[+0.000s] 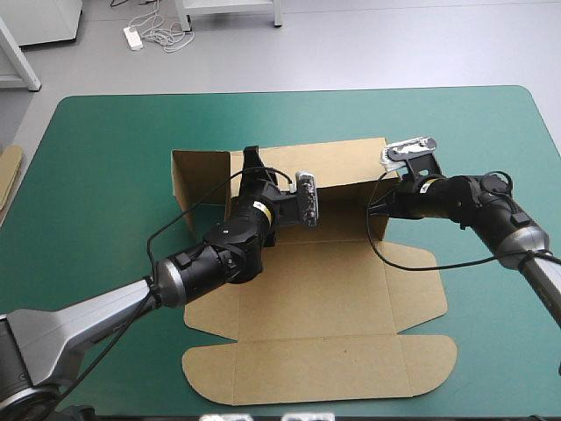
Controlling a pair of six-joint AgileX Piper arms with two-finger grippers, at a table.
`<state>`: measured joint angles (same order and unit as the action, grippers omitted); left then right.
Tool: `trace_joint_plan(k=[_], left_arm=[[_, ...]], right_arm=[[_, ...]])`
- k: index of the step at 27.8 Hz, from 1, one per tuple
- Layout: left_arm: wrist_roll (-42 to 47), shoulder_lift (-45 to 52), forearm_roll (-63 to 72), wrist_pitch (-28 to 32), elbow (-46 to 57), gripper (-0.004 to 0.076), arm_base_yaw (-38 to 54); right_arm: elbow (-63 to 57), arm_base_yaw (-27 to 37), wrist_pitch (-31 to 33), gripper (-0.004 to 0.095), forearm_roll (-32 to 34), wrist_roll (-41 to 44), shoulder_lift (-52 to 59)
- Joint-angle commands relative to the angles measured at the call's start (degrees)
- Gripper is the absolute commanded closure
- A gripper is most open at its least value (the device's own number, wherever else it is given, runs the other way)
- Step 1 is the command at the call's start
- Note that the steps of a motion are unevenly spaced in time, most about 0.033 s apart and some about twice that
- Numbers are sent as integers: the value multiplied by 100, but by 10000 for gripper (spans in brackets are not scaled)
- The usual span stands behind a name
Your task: Fold the box
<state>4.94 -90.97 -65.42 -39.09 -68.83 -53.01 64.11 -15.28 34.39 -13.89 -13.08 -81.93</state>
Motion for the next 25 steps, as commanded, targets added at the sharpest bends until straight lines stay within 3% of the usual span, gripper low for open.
trace_joint_plan(k=[1,8,15,20,25], left_arm=[[101,186,-37,-349,-128,402,-285],[165,196,141,-1706,-601,402,-899],[-167,196,1352,-2323,-1490,402,-973],[-167,196,1508,-2960,-2139,402,-950],[-179,295,2377,-3024,-2841,402,-378]], right_arm=[[158,-62,-284,927,-228,20,176],[158,-62,-284,927,-206,178,176],[158,-62,-261,927,-167,345,176],[168,-62,-98,927,-167,393,176],[168,-51,25,927,-167,418,176]])
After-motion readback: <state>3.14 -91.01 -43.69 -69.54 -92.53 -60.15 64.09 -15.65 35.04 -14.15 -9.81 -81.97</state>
